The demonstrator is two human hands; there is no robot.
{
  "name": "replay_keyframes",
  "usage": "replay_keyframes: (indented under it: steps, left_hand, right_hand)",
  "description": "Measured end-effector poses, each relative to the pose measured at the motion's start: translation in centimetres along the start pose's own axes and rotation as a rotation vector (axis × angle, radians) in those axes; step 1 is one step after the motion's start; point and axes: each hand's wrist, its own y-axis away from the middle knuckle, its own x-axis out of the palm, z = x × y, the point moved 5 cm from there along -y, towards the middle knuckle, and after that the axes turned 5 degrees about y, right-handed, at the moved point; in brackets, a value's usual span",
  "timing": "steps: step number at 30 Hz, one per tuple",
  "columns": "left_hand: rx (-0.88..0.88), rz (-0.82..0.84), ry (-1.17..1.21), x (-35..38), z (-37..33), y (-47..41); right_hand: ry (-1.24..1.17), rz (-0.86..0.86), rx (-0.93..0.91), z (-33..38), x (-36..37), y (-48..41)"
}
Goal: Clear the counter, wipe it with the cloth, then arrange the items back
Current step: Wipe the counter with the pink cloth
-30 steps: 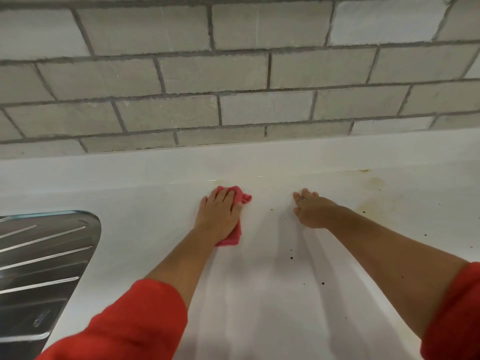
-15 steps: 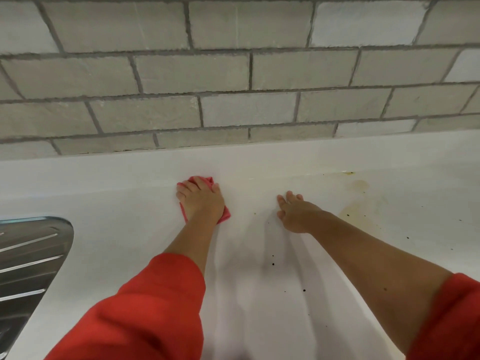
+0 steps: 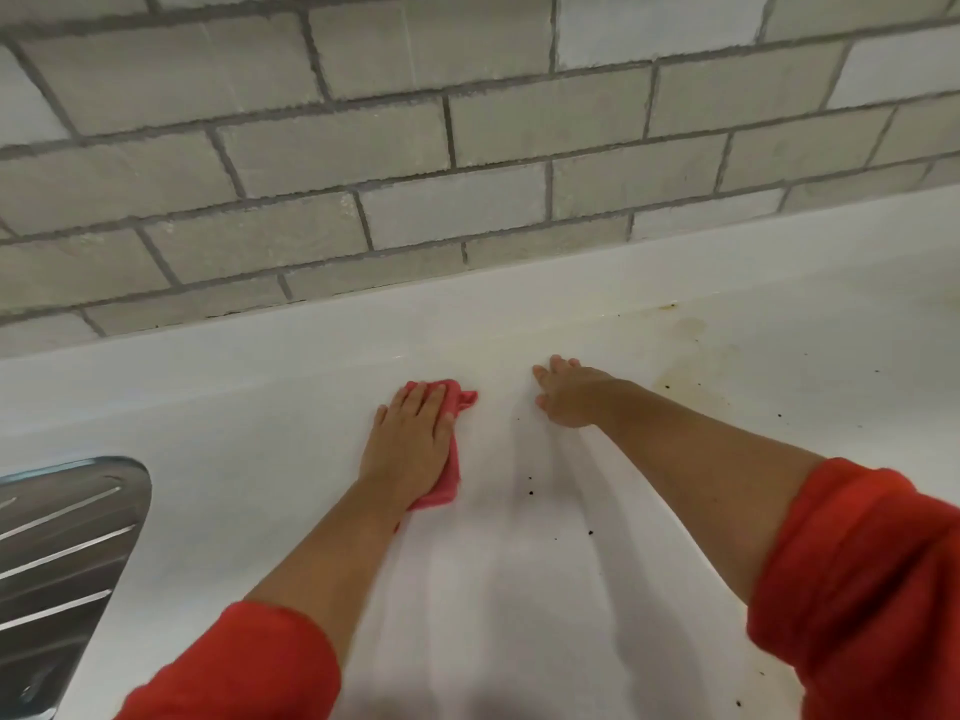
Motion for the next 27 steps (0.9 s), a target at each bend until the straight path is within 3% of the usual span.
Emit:
replay_keyframes:
  steps: [4, 10, 20, 25, 27]
  left_hand:
    - [-0.22, -0.043, 0.002, -0.2, 1.4, -4.4]
    - [-0.262, -0.034, -0.008, 0.0, 0.6, -6.0]
    - [0.246, 0.062, 0.061, 2.2, -9.5, 2.5]
    - [0.256, 0.077, 0.037, 1.8, -8.2, 7.0]
    - [0.156, 0.056, 0.023, 1.5, -7.1, 5.0]
  right_hand:
    - [-0.048, 0.017, -0.074, -2.0, -2.0, 1.4]
    - [0.092, -0.007, -0.059, -2.9, -0.9, 2.8]
    - [0.044, -0.046, -0.019, -2.4, -1.9, 3.6]
    - [0.063, -0.043, -0.05, -3.0, -1.5, 3.3]
    - [0.054, -0.044, -0.054, -3.3, -1.2, 3.2]
